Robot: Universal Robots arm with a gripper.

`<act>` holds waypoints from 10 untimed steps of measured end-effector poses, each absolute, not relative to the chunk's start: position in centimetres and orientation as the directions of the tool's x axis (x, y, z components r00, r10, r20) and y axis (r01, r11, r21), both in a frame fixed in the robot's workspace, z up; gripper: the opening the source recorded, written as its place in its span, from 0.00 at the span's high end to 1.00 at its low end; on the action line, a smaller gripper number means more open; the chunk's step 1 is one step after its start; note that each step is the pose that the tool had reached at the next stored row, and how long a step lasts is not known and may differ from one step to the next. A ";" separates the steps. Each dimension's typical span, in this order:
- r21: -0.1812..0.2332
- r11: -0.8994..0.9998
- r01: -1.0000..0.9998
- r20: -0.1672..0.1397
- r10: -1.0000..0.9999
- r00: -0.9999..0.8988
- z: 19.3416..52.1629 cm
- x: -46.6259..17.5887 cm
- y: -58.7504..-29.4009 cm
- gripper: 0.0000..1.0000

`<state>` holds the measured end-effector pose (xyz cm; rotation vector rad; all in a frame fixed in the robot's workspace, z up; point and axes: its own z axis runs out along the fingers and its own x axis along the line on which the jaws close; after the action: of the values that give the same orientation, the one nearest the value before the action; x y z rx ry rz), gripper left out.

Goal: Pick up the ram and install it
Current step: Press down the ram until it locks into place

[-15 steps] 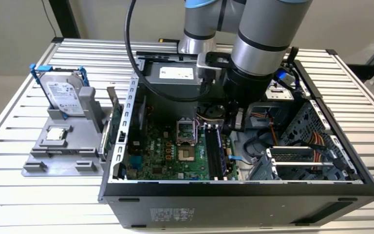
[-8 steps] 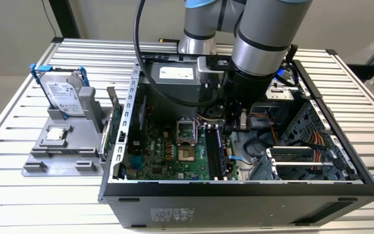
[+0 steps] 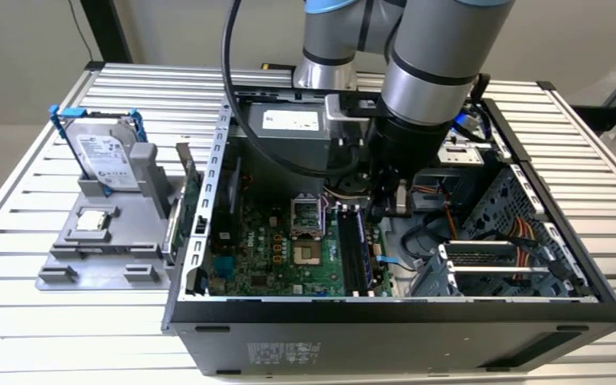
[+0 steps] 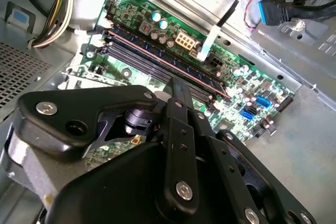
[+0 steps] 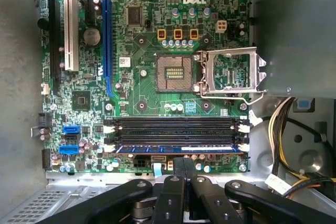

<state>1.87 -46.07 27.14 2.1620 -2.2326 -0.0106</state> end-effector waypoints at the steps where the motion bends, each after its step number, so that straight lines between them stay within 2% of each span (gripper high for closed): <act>1: 0.028 0.030 -0.999 0.020 -0.999 -0.030 27.1 1.9 -46.1 1.00; 10: 0.028 0.014 -0.999 0.020 -1.000 -0.014 26.0 1.9 -46.1 1.00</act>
<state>1.88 -46.07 25.97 2.1817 -2.2128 -0.0098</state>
